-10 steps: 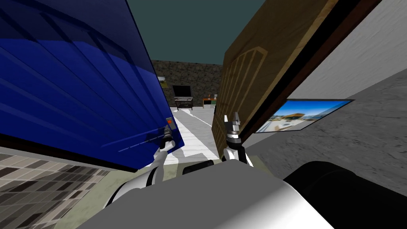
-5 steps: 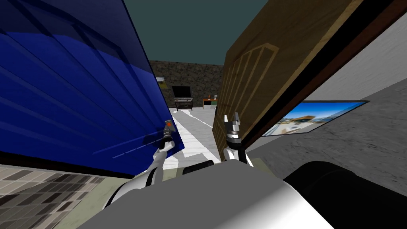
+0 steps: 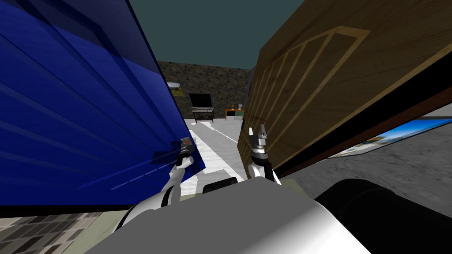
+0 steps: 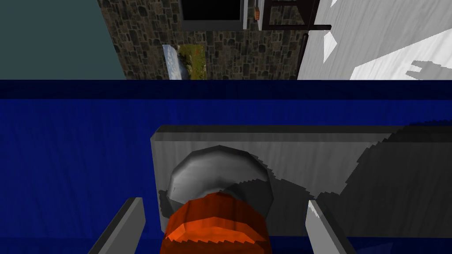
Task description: Push the door open
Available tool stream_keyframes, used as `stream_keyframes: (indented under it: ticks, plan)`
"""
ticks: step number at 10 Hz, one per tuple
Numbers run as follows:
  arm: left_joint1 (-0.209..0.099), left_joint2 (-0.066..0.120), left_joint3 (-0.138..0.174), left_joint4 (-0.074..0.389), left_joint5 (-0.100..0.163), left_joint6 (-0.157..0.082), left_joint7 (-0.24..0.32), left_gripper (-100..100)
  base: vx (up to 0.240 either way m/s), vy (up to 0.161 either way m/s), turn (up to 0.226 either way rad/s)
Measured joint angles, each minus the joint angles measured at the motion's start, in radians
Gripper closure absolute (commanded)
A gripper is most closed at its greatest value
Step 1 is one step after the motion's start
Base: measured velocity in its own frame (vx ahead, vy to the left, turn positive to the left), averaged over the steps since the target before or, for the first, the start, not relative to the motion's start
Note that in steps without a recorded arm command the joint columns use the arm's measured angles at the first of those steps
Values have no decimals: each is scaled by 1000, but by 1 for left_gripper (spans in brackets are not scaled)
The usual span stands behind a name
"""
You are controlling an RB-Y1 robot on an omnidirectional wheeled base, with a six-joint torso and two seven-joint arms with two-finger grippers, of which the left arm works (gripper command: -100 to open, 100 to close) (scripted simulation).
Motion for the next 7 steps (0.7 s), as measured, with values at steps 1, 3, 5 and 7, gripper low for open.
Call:
stream_keyframes:
  ticks: [1, 3, 5, 7]
  plan:
    - [-2, 1, 0, -2, 0, -1, 0, 100, -34, -12, -2]
    - [-1, 1, 0, -1, 0, 0, 0, 100, -25, -9, 2]
    - [2, 0, 0, 2, 0, 2, 0, 100, -5, -2, 1]
    - [8, 4, 8, 8, 10, 2, -4, 100, 135, -11, -42]
